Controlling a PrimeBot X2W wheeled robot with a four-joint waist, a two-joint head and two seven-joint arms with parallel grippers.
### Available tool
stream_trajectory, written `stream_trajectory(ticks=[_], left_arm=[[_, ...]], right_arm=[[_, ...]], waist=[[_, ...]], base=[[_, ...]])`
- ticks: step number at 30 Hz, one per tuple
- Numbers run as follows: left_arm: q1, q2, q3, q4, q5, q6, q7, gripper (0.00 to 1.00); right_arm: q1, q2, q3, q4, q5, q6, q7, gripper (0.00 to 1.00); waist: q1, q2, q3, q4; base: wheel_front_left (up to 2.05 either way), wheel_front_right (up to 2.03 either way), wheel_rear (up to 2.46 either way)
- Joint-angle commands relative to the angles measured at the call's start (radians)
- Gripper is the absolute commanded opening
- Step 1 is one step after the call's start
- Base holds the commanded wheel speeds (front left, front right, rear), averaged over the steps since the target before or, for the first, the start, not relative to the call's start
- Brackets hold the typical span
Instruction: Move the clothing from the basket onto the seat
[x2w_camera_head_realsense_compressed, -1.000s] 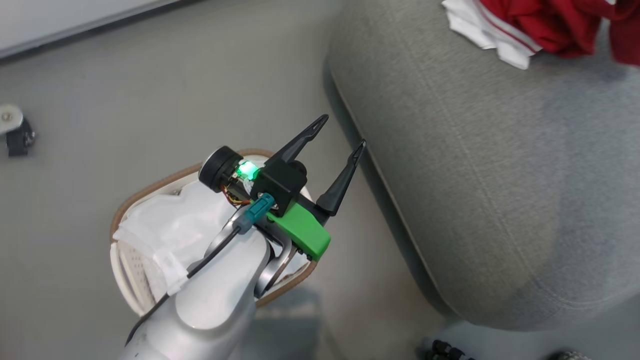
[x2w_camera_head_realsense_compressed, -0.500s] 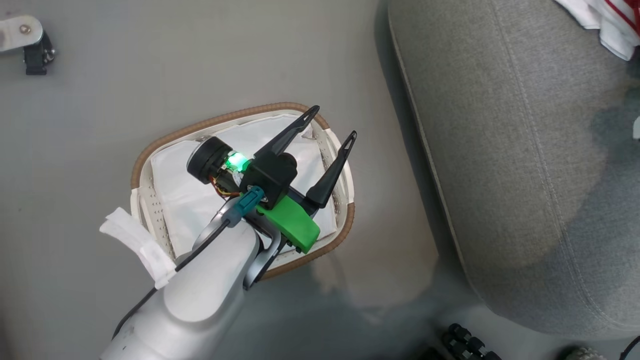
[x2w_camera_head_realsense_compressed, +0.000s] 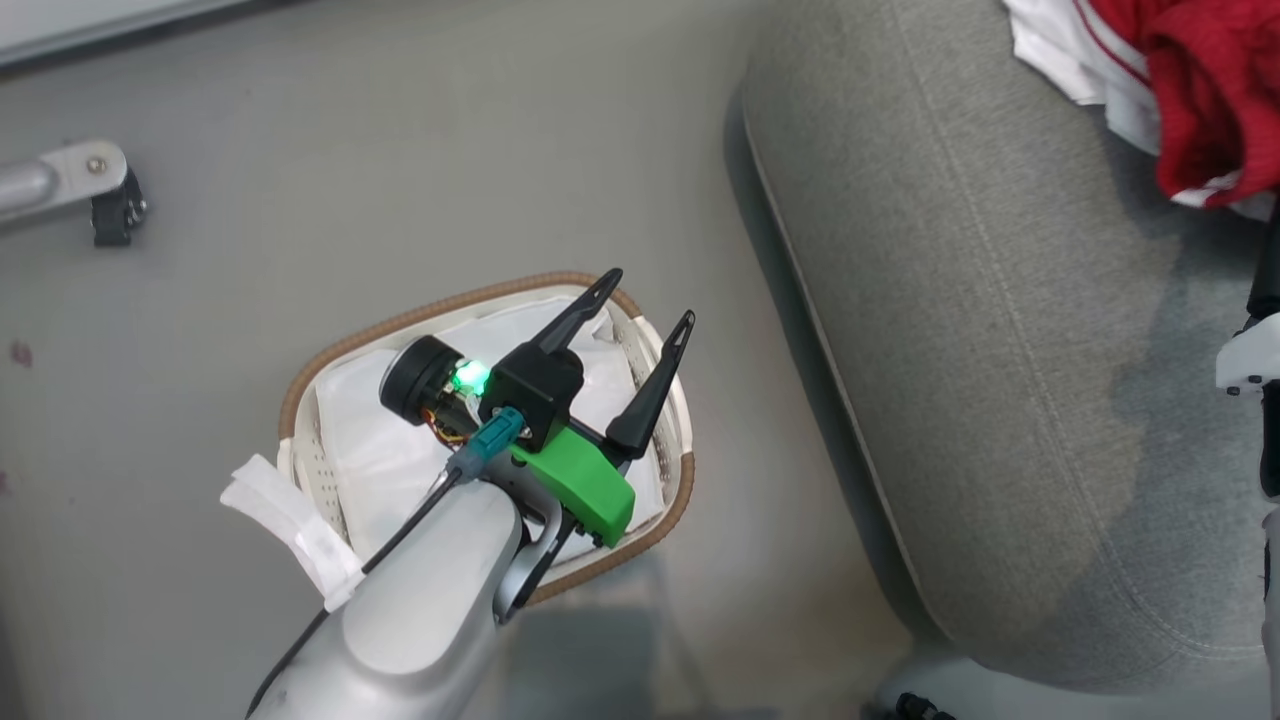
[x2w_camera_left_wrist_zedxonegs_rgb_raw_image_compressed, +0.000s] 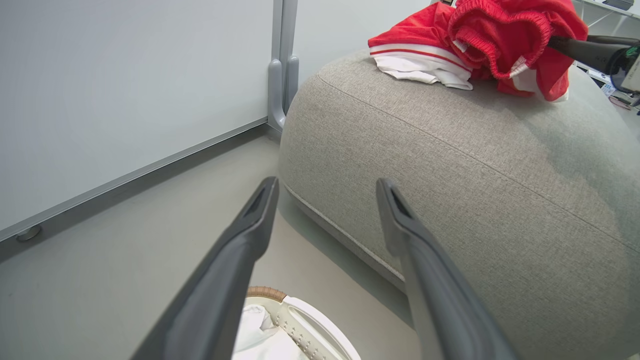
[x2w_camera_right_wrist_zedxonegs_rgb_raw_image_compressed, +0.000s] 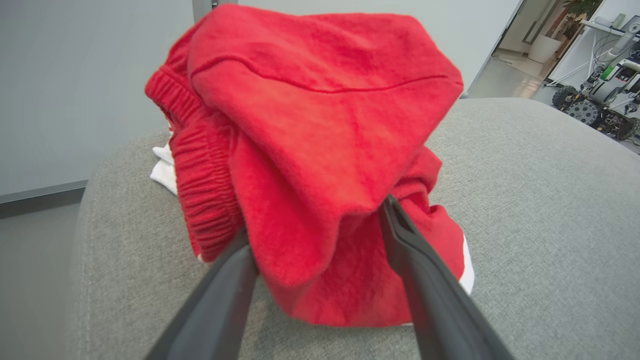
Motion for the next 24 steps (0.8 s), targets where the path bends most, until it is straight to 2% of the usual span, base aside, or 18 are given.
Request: stream_trajectory(ticks=[1, 14, 24], left_arm=[[0.021, -0.003, 0.005, 0.007, -0.006, 0.007, -0.004, 1.0], [0.132, -0.033, 0.078, 0.016, 0.01, 0.019, -0.005, 1.0], [0.238, -0.043, 0.201, 0.0, 0.044, 0.043, -0.004, 1.0]], right_arm=[[0.03, 0.004, 0.007, -0.025, 0.01, -0.001, -0.004, 1.0], [0.151, 0.052, 0.125, -0.219, 0.05, -0.001, -0.003, 1.0], [0.216, 0.093, 0.241, -0.234, 0.097, -0.001, -0.003, 1.0]], waist=[[-0.0001, 0.0, -0.067, -0.03], [-0.0001, 0.0, -0.233, -0.037], [-0.0001, 0.0, -0.321, 0.039]], base=[[0.0, 0.0, 0.0], [0.0, 0.0, 0.0], [0.0, 0.0, 0.0]])
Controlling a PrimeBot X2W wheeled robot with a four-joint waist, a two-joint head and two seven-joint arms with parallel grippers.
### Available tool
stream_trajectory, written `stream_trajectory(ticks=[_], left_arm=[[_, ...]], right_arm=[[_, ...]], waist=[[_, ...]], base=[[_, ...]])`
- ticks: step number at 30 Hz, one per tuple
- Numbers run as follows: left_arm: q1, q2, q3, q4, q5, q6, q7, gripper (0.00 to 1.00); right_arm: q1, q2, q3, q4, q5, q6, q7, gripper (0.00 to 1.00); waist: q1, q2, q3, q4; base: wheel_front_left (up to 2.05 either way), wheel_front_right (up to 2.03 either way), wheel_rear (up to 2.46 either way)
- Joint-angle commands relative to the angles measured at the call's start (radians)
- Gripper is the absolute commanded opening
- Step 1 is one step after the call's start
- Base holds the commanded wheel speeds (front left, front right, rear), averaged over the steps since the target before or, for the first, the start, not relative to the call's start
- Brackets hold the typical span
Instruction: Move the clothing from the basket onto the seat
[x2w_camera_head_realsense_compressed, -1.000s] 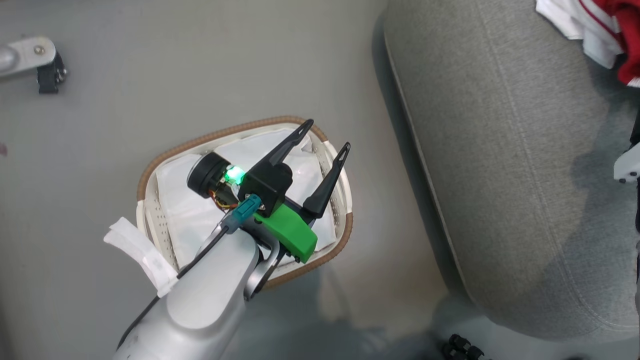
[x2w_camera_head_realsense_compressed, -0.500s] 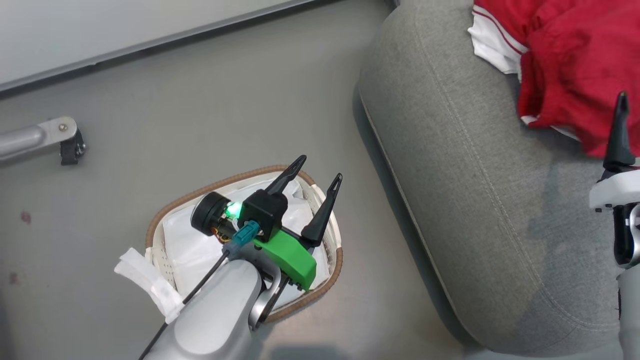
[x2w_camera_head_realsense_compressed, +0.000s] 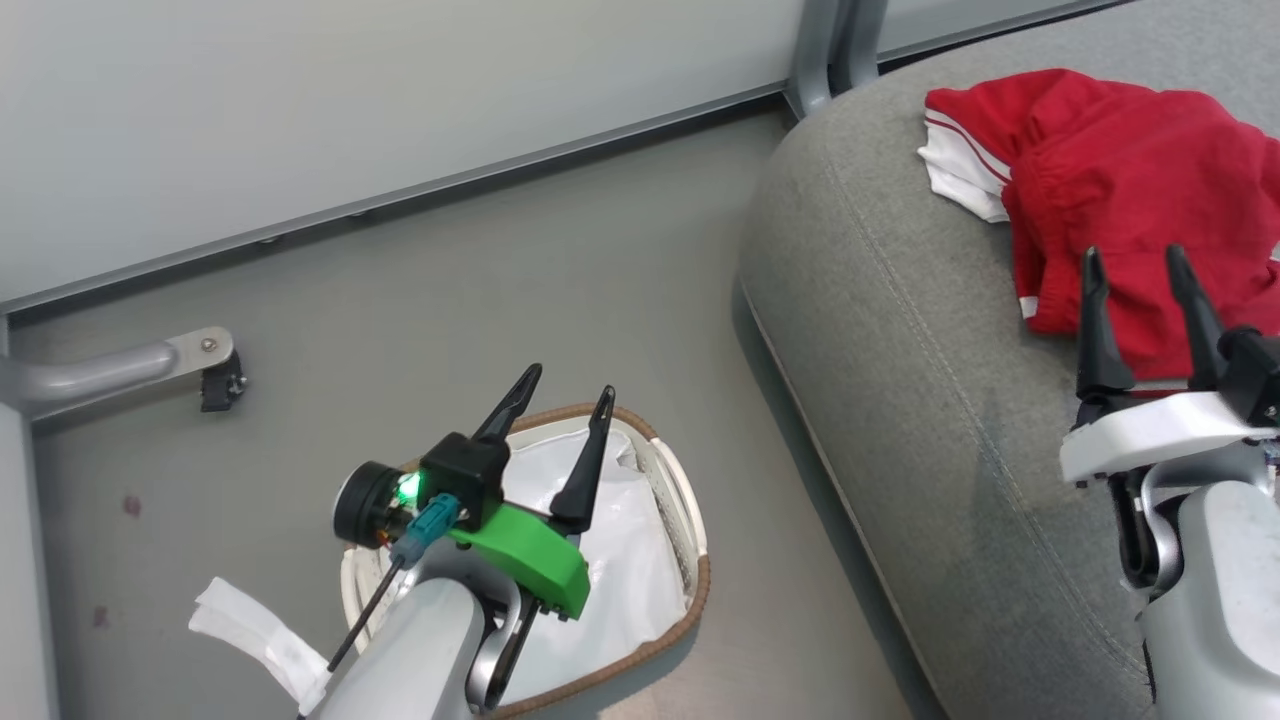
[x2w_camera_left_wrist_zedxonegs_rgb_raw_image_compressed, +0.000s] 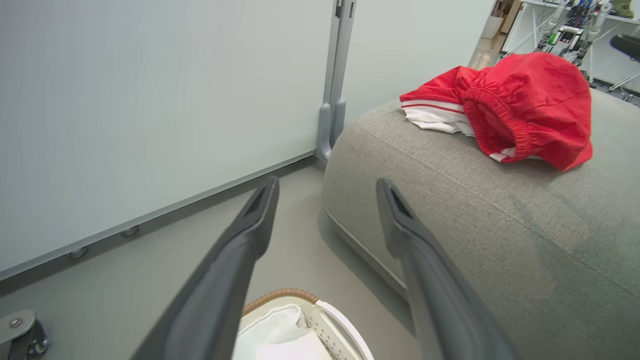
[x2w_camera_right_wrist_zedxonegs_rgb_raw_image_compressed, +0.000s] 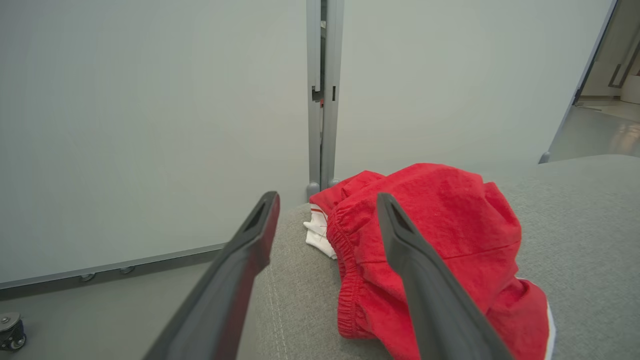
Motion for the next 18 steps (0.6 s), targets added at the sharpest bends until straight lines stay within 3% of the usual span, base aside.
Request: stream_trajectory(ticks=[1, 18], left_arm=[[0.032, 0.003, 0.024, -0.002, 0.012, 0.007, -0.001, 1.0], [0.234, -0.007, 0.348, -0.031, 0.072, 0.03, -0.001, 1.0]], right_arm=[[0.023, 0.008, 0.01, 0.001, 0.011, -0.001, -0.002, 1.0], [0.128, 0.072, 0.137, 0.061, 0.01, -0.001, -0.002, 1.0]], waist=[[0.0, 0.0, -0.041, 0.053], [0.0, 0.0, -0.113, 0.221]], base=[[0.0, 0.0, 0.0], [0.0, 0.0, 0.0]])
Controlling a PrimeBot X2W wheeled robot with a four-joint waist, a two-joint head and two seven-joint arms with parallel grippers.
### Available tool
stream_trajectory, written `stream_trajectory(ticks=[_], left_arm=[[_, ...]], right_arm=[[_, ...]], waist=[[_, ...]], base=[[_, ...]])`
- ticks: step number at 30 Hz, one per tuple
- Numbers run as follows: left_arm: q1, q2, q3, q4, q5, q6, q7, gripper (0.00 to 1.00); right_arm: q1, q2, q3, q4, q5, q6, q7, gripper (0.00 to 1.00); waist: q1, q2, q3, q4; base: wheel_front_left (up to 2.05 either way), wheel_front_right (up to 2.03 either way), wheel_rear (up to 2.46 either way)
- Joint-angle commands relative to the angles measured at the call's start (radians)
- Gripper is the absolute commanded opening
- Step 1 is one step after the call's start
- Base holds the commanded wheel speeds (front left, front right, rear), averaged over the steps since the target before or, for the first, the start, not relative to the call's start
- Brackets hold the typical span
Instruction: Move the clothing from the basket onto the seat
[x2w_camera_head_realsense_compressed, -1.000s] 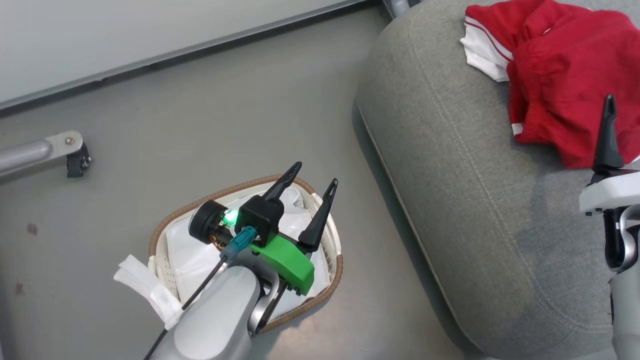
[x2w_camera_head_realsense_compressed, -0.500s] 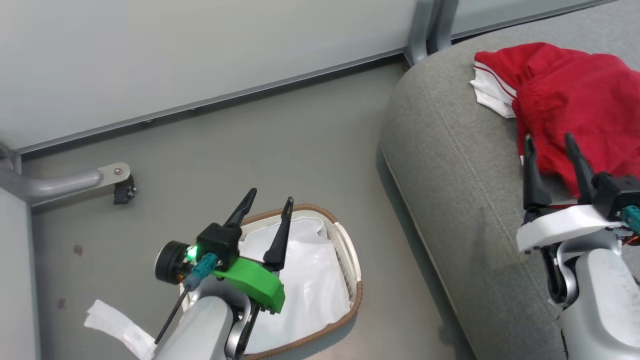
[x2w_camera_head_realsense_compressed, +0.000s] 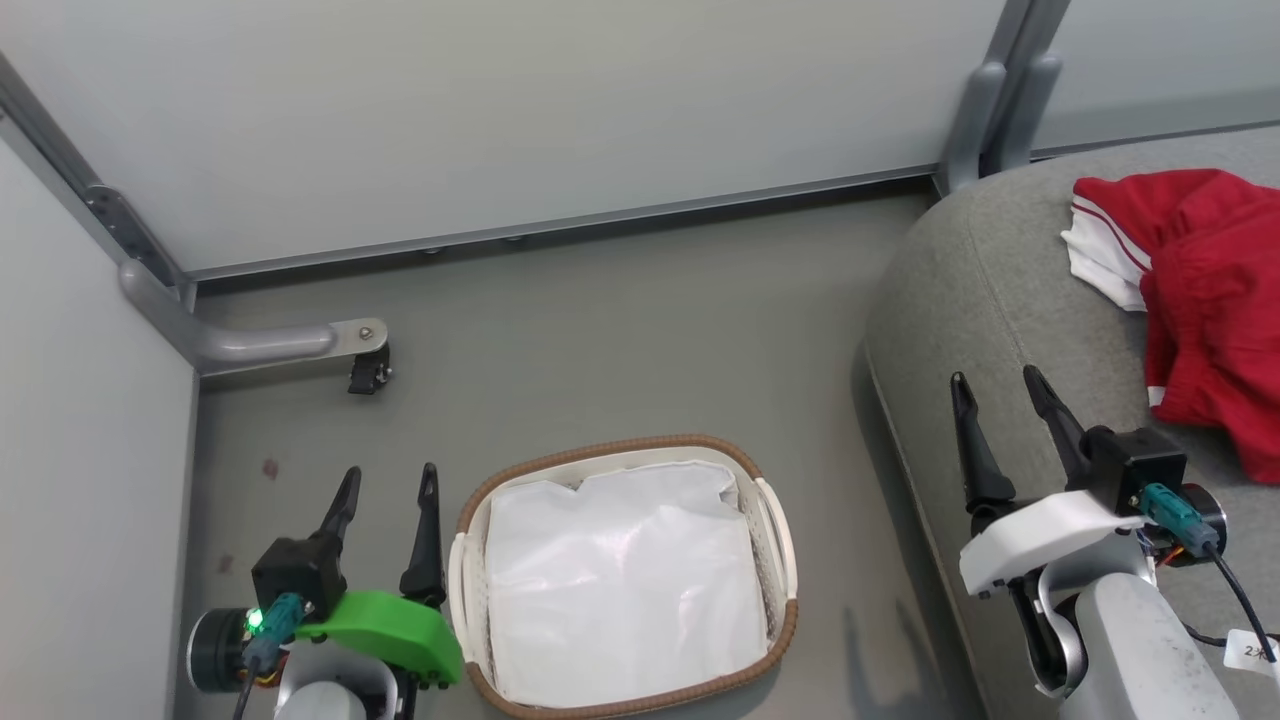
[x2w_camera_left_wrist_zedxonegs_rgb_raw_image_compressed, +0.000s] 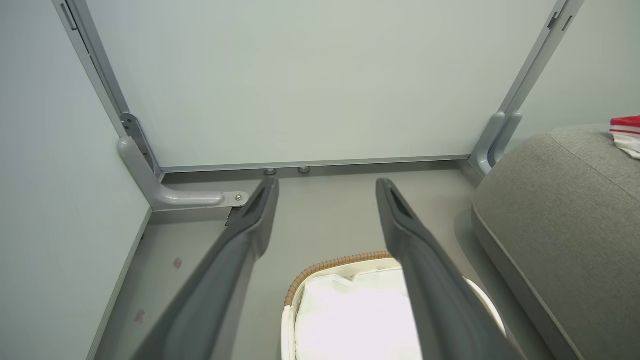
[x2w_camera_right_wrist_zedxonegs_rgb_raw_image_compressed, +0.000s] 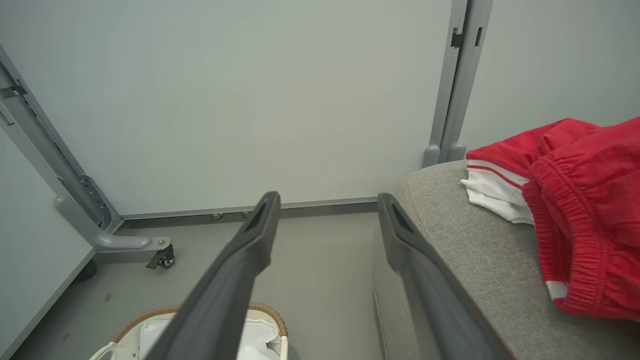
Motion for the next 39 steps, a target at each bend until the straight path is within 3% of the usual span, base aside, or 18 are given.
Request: stream_trajectory(ticks=[1, 10, 17, 18, 21, 39], left_arm=[[0.026, -0.005, 0.02, -0.005, 0.014, 0.005, 0.0, 1.0], [0.124, -0.016, 0.139, -0.031, 0.042, -0.019, 0.0, 1.0], [0.164, -0.021, 0.178, -0.035, 0.009, -0.047, 0.0, 1.0], [0.153, -0.021, 0.178, -0.035, 0.012, -0.046, 0.0, 0.0], [0.154, -0.024, 0.179, -0.011, 0.006, -0.046, 0.004, 0.0], [0.128, -0.023, 0.209, -0.055, -0.323, -0.053, 0.096, 0.0]], right_arm=[[0.018, -0.001, 0.003, 0.006, 0.0, -0.001, -0.002, 1.0], [0.066, 0.001, 0.031, 0.033, 0.027, -0.001, -0.002, 1.0], [0.103, 0.002, 0.041, 0.044, 0.045, -0.001, -0.002, 1.0], [0.091, 0.006, 0.041, 0.044, 0.041, 0.0, 0.0, 0.0], [0.101, 0.011, 0.04, 0.065, 0.047, 0.0, 0.004, 0.0], [0.112, 0.009, 0.004, 0.017, 0.39, 0.0, 0.095, 0.0]], waist=[[0.0, 0.0, -0.028, 0.037], [0.0, 0.0, -0.054, 0.058], [0.0, 0.0, -0.066, 0.056], [0.0, 0.0, -0.066, 0.057], [0.0, 0.0, -0.066, 0.057], [0.0, 0.0, -0.072, 0.053]], base=[[0.0, 0.0, 0.0], [0.0, 0.0, 0.0], [0.0, 0.0, 0.0], [0.0, 0.0, 0.0], [0.0, 0.0, 0.0], [0.0, 0.0, 0.0]])
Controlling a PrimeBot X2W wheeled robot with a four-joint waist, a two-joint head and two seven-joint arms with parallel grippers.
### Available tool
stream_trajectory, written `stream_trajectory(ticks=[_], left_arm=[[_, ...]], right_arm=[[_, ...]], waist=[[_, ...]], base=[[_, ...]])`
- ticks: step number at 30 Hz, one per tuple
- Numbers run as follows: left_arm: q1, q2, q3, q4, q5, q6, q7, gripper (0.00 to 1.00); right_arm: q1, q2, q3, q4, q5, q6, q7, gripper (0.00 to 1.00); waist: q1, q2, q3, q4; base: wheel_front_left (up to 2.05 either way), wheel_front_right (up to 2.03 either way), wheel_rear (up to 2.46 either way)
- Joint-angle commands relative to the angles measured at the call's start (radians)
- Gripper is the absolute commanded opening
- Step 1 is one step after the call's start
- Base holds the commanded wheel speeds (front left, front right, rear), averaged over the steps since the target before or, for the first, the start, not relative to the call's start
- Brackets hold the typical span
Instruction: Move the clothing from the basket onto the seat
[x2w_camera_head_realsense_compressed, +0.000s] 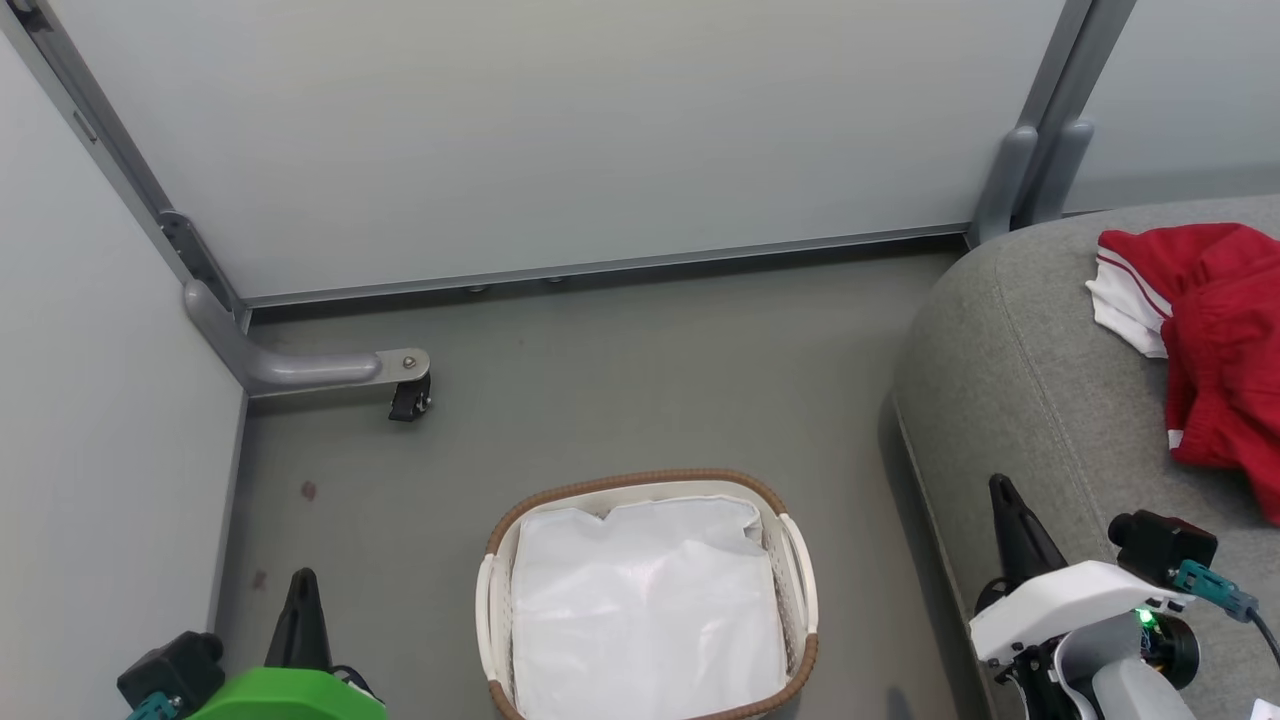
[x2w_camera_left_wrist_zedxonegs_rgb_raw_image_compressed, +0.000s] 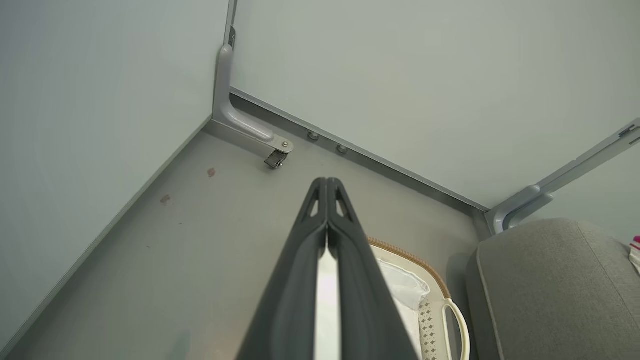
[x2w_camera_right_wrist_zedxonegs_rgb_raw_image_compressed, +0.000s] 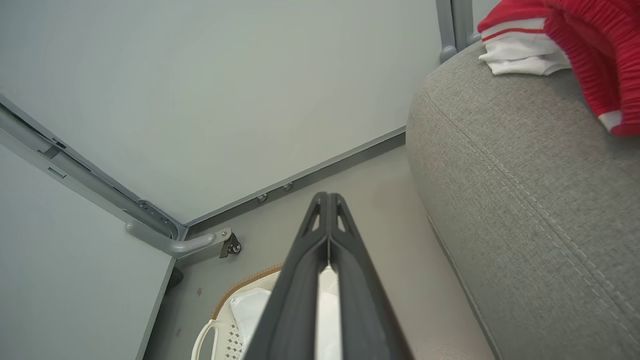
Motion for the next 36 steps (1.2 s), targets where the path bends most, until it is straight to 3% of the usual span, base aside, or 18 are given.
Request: stream_trajectory(ticks=[1, 36], left_arm=[[-0.028, 0.004, 0.007, -0.019, -0.041, -0.006, 0.008, 0.0], [-0.063, 0.005, 0.048, -0.081, -0.494, -0.016, 0.134, 0.0]], right_arm=[[-0.007, -0.005, -0.008, -0.022, 0.043, 0.0, 0.01, 0.0], [0.011, -0.008, -0.057, -0.086, 0.513, 0.0, 0.136, 0.0]], waist=[[0.0, 0.0, 0.0, 0.0], [0.0, 0.0, -0.011, -0.007]], base=[[0.0, 0.0, 0.0], [0.0, 0.0, 0.0]])
